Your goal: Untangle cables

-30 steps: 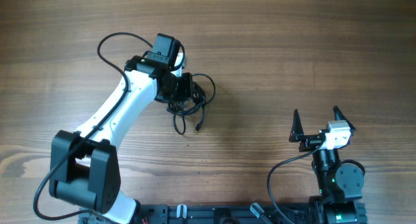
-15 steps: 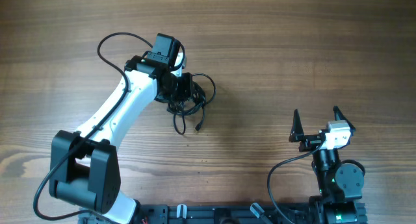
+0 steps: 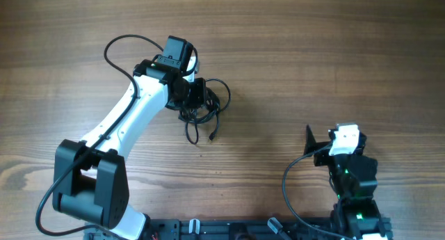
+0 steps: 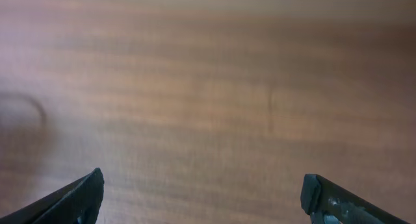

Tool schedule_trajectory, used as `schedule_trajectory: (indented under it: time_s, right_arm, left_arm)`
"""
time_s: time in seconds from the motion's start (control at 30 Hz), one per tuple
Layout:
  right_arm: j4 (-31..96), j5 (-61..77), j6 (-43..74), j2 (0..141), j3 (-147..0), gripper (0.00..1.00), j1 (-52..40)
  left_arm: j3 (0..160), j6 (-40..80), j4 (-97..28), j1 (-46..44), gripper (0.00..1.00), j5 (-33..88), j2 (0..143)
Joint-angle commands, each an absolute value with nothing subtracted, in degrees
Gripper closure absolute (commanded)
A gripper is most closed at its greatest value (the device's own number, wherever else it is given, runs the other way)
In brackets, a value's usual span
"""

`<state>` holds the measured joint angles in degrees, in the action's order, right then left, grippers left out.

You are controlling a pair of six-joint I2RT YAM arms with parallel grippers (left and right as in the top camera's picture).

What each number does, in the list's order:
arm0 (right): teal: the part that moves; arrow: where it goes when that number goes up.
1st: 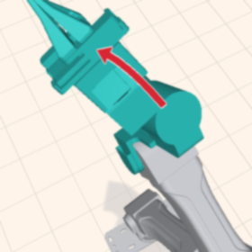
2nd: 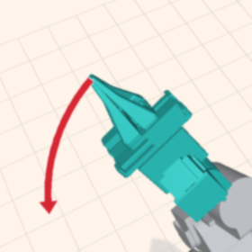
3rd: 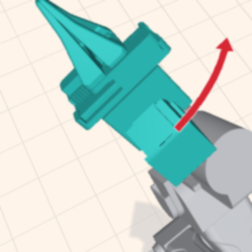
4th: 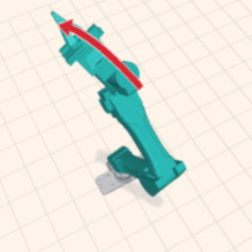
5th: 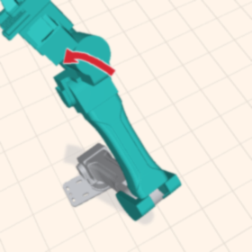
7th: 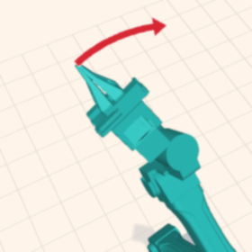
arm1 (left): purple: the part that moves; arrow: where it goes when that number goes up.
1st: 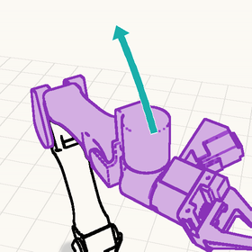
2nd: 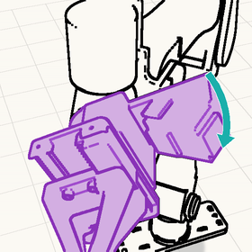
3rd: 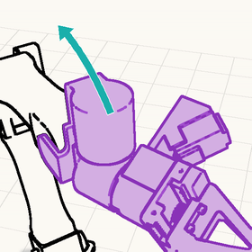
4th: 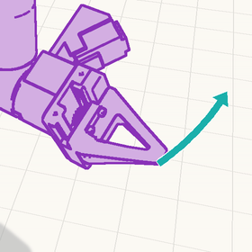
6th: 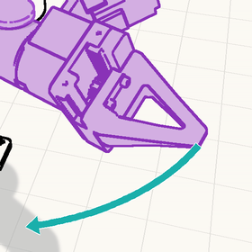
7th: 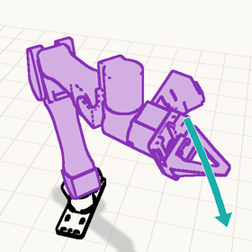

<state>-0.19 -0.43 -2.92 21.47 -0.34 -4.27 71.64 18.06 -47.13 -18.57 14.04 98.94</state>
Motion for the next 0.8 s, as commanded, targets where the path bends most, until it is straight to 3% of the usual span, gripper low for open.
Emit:
schedule_trajectory:
  time_s: [0.0,0.4,0.77]
  right_arm:
    - [-0.34,0.03,-3.42,27.79,-0.32,0.0,-4.56]
    - [-0.34,0.03,-3.42,48.16,-0.32,0.0,-4.56]
    - [-0.36,0.03,-3.42,56.14,-0.32,0.0,-4.56]
  left_arm:
    - [72.23,17.1,-47.0,-18.26,0.96,13.02,99.57]
    - [72.23,17.1,-46.98,-18.26,0.96,13.02,99.57]
    - [72.23,17.1,-46.98,-18.26,0.96,13.02,99.57]
